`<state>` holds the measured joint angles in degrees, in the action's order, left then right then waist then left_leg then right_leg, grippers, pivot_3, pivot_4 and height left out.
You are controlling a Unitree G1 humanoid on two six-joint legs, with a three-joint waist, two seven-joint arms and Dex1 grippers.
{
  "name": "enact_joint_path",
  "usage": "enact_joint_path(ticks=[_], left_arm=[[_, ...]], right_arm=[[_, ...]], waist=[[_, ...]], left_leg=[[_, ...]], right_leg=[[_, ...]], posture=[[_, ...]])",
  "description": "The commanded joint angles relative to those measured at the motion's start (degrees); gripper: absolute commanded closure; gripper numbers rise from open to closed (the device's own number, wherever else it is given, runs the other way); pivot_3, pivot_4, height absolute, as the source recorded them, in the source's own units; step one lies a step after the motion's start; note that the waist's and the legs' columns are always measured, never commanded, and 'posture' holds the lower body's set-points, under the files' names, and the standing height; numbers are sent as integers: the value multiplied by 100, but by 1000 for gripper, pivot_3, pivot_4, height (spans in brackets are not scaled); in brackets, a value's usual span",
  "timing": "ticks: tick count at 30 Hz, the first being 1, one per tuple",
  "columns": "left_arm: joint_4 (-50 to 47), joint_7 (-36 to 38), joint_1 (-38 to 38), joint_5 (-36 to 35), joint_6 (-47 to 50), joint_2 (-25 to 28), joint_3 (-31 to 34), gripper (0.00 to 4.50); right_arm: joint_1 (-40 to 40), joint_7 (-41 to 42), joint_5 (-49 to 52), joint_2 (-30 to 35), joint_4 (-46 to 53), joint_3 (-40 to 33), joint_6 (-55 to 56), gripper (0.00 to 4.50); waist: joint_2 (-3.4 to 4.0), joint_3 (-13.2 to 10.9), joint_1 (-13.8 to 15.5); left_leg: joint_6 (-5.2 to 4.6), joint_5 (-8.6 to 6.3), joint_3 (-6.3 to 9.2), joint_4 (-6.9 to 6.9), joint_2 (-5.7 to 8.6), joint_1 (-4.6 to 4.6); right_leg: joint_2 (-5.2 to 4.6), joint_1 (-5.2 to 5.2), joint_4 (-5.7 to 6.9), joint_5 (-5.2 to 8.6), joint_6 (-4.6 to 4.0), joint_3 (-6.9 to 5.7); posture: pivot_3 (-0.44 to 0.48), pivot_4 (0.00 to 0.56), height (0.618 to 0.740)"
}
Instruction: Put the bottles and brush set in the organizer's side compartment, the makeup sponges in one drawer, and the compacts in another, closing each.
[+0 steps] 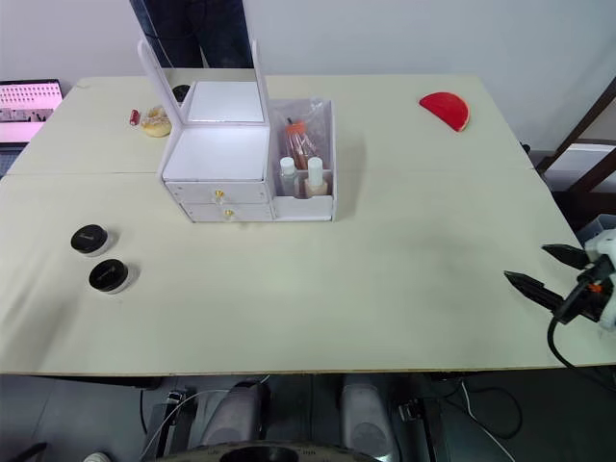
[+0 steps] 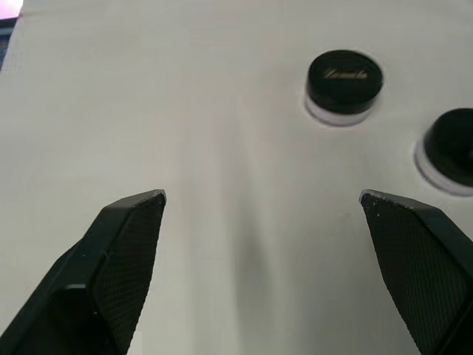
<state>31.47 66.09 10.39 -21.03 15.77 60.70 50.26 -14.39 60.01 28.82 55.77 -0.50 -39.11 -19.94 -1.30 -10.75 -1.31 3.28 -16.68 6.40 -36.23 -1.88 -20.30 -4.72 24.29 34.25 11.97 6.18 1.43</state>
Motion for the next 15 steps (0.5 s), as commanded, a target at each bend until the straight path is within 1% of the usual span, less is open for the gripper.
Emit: enact_joint_path(ticks=[1, 5, 9, 12, 14, 15], left_arm=[[119, 10, -36, -36, -270, 264, 109, 43], [92, 21, -99, -85, -327, 250, -23, 43], [-438, 1, -115, -207, -192, 83, -206, 43], [-1327, -110, -23, -364, 118, -184, -367, 43], [-2374, -346, 64, -579, 477, -536, -623, 43], [-2886, -491, 116, -663, 647, -706, -766, 43]], right_arm=[[83, 118, 3, -16, -67, -138, 205, 0], [180, 49, 22, -82, 48, 10, 162, 0], [310, -18, 112, -139, 330, 178, 12, 0], [532, -188, 316, -208, 790, 353, -276, 0], [813, -402, 505, -263, 1310, 639, -575, 0], [957, -495, 607, -288, 1562, 787, -735, 0]], waist=[[0, 0, -1], [2, 2, 7], [3, 1, 10], [3, 1, 15], [6, 1, 15], [7, 1, 14]], left_leg=[[0, 0, 0, 2, 0, 1], [0, 0, 0, 1, 0, 2], [1, 0, -1, 0, 0, 2], [1, 1, 0, 1, 0, 0], [2, 1, -1, 0, 0, 0], [5, 3, -1, -2, 0, -1]], right_leg=[[0, 0, 1, 0, 0, 0], [0, 0, 3, -1, -1, 0], [0, 0, 3, -1, -1, 0], [0, 0, 3, -1, -1, 1], [0, 0, 4, -3, -2, 2], [-1, -1, 4, -14, -19, 3]], posture=[[0, 150, 739], [0, 150, 739], [0, 150, 739], [0, 150, 739], [0, 150, 739], [0, 150, 739]])
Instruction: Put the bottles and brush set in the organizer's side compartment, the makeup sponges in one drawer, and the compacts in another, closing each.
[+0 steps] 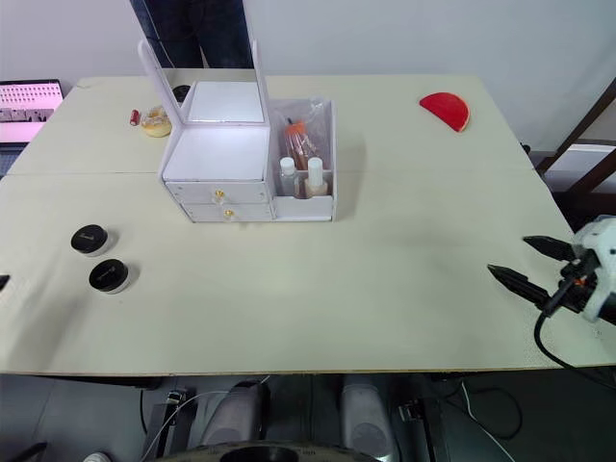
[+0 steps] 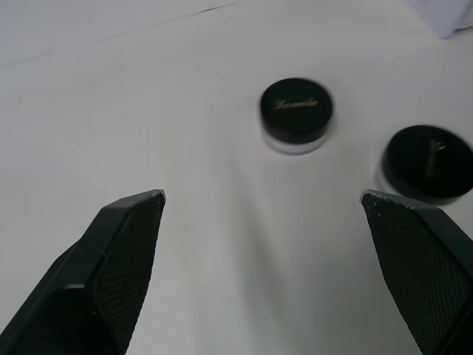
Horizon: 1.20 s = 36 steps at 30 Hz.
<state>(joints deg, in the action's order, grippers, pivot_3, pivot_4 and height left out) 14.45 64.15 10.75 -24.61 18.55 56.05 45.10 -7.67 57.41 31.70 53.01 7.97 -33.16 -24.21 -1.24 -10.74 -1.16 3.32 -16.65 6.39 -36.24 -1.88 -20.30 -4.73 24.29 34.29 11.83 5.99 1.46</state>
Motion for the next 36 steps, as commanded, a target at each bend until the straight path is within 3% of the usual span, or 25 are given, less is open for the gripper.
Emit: enact_joint_path(ticks=[1, 6, 9, 13, 18, 22, 25, 36], left_arm=[[-1659, -455, 120, -382, 541, -401, -387, 43], [-3848, -1570, 140, -780, 1400, -1420, -1510, 43], [-4371, -2683, -148, -371, 1441, -2333, -2435, 43], [-4476, -4041, -616, 675, 1216, -3368, -3663, 43], [-3511, -5624, -1280, 2009, 320, -4626, -4611, 43], [-2641, -6279, -1658, 2663, -342, -5034, -4947, 43], [-2298, -6570, -1868, 2756, -533, -5251, -4856, 43], [-1897, -6484, -2116, 2664, -870, -5396, -4828, 43]], right_arm=[[440, -318, 435, -25, 918, 331, -486, 0], [1462, -578, 968, -132, 1718, 1303, -1182, 0], [2161, -712, 977, -274, 1904, 1972, -1406, 0], [2869, -715, 1070, -461, 1910, 2453, -1599, 0], [3437, -556, 1072, -592, 1828, 2884, -1718, 0], [3632, -466, 1023, -612, 1716, 3034, -1761, 0], [3699, -446, 1016, -614, 1705, 3070, -1794, 0], [3671, -598, 1059, -638, 1826, 3021, -1929, 0]], waist=[[1, 0, -4], [-2, 1, 9], [2, 3, 28], [0, 4, 69], [3, 8, 65], [8, 11, 60], [8, 11, 64], [9, 11, 66]], left_leg=[[1, 0, 0, 0, 0, 0], [5, 3, 2, -3, 0, 0], [5, 3, 3, -9, 1, 2], [6, 4, 11, -30, 3, 0], [5, 4, 15, -66, 5, -2], [-1, 0, 16, -73, 6, -2], [-1, 0, 17, -75, 6, -2], [-1, 0, 17, -75, 6, -4]], right_leg=[[0, -1, 0, -2, -2, 1], [1, -4, 3, -5, -3, 1], [1, -13, 0, -7, -2, 3], [5, -25, 1, -15, 2, 2], [6, -50, -6, -18, 6, -1], [6, -56, -14, -18, 7, -2], [7, -56, -12, -18, 7, -2], [6, -56, -13, -18, 8, -2]], posture=[[0, 150, 739], [0, 150, 739], [0, 150, 739], [0, 150, 739], [0, 150, 739], [0, 150, 739], [0, 150, 739], [0, 150, 739]])
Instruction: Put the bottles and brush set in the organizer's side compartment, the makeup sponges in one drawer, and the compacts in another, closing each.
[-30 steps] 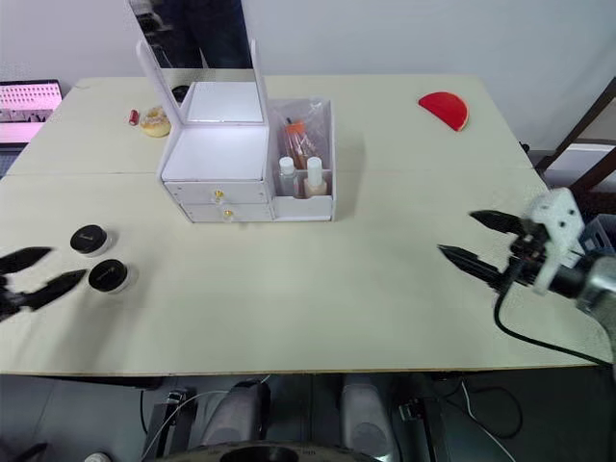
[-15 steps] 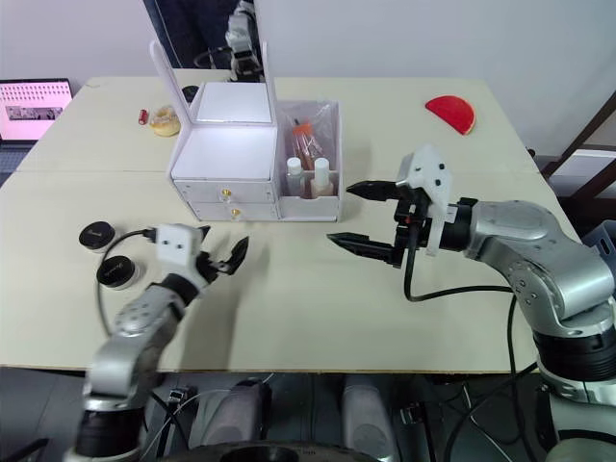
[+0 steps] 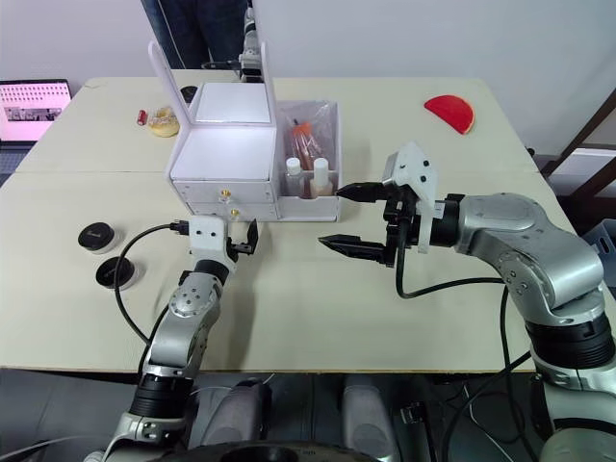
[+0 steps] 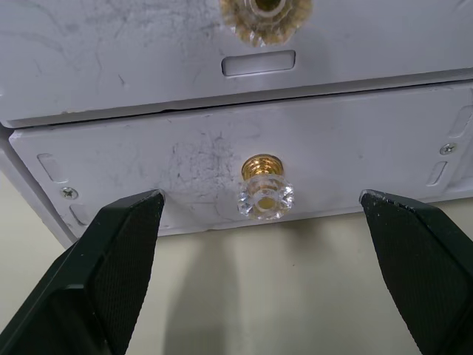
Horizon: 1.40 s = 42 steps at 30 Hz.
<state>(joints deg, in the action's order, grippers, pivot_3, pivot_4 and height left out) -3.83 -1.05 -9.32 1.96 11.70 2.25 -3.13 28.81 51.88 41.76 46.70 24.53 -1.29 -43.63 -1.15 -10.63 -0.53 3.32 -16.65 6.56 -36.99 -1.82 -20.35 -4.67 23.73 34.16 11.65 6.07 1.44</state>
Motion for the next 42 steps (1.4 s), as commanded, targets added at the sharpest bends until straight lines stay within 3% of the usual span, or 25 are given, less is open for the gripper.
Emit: enact_joint_path(ticks=[1, 4, 8, 10, 15, 22, 31, 42], left_arm=[[-56, 33, -125, 12, -198, -19, 2, 43], [-21, 30, -159, 16, -268, -23, 14, 1296], [-32, 64, -140, 8, -305, -27, -13, 3411], [-53, 85, -110, 20, -320, -27, -32, 4212], [-192, 159, 29, 30, -286, -5, -60, 4205], [-1439, 1022, 1289, -60, -392, 670, -337, 4205], [-2394, 1502, 2682, -293, -514, 1312, 45, 4205], [-2654, 1587, 2973, -515, -221, 1278, 198, 4205]], right_arm=[[14, -56, 53, -11, 179, -168, 13, 0], [-13, -93, 43, -28, 201, -169, 27, 0], [-41, -130, 59, -52, 234, -162, 33, 0], [-58, -146, 63, -62, 255, -161, 34, 0], [-89, -169, 73, -62, 303, -167, 14, 0], [-134, -174, 86, 2, 342, -208, -38, 0], [-78, -136, -1, 5, 229, -171, -1, 0], [32, -127, -23, -59, 181, -155, 6, 0]], waist=[[0, 0, 4], [0, 0, 7], [0, 0, 6], [0, 0, 4], [0, 0, 1], [6, -3, -10], [10, -4, -10], [15, -6, -14]], left_leg=[[0, 0, 0, 0, 0, 0], [0, 0, 0, 0, 0, -1], [0, 0, 0, 0, 0, -1], [0, 0, 0, 0, 0, -1], [0, 0, 0, 0, 1, -2], [-3, -3, 0, 5, 0, -1], [-3, -5, 0, 3, 0, -9], [-6, -7, -2, 4, -1, -16]], right_leg=[[0, 0, 0, 0, 0, 0], [0, 0, 0, 0, 0, 0], [0, 0, -1, 0, 0, 0], [0, 0, -1, 0, 0, 0], [0, 0, -3, 0, 1, 0], [0, 7, -1, 4, 2, 0], [-4, 12, -6, 15, 17, 0], [-4, 24, -6, 20, 25, -1]], posture=[[0, 150, 739], [0, 150, 739], [0, 150, 739], [0, 150, 739], [0, 150, 739], [0, 150, 739], [0, 150, 739], [0, 150, 739]])
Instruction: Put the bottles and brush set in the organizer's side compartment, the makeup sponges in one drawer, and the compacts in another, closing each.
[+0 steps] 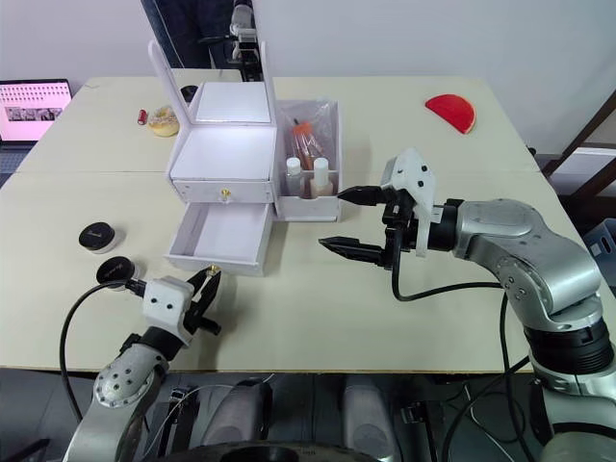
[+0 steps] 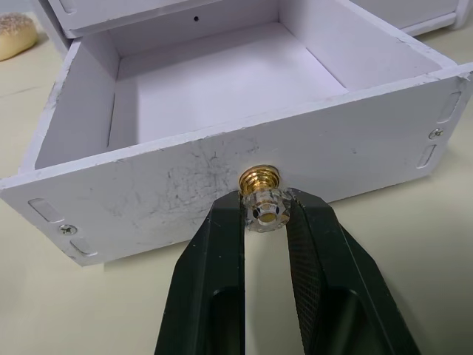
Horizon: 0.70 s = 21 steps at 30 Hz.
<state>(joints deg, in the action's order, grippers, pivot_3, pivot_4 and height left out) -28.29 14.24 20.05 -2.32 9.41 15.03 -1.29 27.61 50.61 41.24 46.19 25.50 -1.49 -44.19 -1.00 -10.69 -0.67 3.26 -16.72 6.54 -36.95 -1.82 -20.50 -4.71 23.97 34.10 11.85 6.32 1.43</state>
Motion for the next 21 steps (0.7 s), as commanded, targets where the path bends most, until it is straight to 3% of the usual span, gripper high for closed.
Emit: enact_joint_path(ticks=[1, 7, 10, 18, 21], left_arm=[[-206, 70, 24, -97, 12, 2, 14, 4205], [-325, 336, 9, -406, 195, 94, 74, 1404], [-762, 668, 166, -796, 542, 409, 401, 56], [-1864, 2054, 1074, -3608, 2023, 1853, 2839, 56], [-847, 3132, 1450, -4555, 2490, 2701, 4702, 56]], right_arm=[[150, -2, 28, -9, 86, -134, 61, 0], [129, -31, 39, 10, 88, -183, 44, 0], [-31, -15, 65, 135, 76, -374, 22, 0], [-850, 284, 174, 605, -108, -1346, 120, 0], [-1489, 704, -28, 880, -473, -1962, 470, 0]], waist=[[0, 0, 1], [0, 0, -2], [-1, -1, -8], [-2, -1, -8], [-6, -4, 9]], left_leg=[[0, 0, 0, 0, 0, 0], [0, 0, 0, 0, 0, -2], [0, 0, 0, 1, -1, -8], [-3, -2, -2, -2, -2, -54], [-4, -3, -4, -5, -1, -57]], right_leg=[[0, 0, 0, 0, 0, 0], [0, 3, 0, 0, 0, 0], [0, 11, 1, 0, 0, 0], [-1, 54, 0, 0, -2, -2], [-2, 58, -2, 0, -3, -2]], posture=[[0, 150, 739], [0, 150, 739], [0, 150, 739], [0, 150, 739], [0, 150, 739]])
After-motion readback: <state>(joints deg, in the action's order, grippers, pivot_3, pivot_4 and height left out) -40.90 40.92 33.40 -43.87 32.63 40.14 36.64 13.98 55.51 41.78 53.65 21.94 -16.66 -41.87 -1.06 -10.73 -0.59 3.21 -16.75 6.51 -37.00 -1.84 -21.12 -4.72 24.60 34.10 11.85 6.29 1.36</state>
